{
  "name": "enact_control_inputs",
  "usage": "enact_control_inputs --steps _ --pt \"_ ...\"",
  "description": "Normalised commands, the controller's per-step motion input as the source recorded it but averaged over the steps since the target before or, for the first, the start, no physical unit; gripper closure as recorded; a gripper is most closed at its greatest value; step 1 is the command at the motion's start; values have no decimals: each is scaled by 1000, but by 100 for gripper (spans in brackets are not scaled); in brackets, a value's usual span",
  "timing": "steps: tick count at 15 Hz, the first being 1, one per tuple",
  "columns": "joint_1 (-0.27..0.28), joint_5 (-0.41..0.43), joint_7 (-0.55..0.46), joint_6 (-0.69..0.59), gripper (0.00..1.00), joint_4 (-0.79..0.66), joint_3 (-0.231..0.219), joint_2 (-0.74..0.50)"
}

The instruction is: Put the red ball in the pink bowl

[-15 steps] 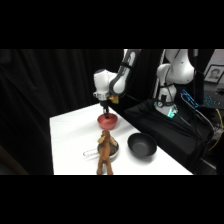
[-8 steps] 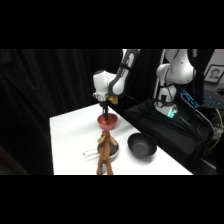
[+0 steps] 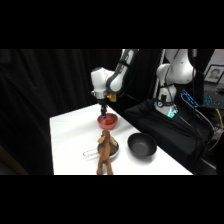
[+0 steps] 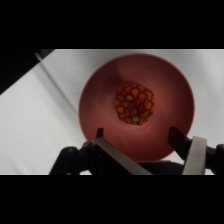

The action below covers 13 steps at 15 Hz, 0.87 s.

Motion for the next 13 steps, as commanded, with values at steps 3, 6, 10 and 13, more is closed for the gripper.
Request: enact_control_inputs --steps 3,6,10,13 --pt "-60 -45 -118 -386 0 33 -17 -354" --pt "-61 -73 -107 -401 0 76 -14 -330" --pt "-66 -105 -69 -417 0 181 -19 -242" --pt "-57 -103 -79 -367 0 228 -9 -151"
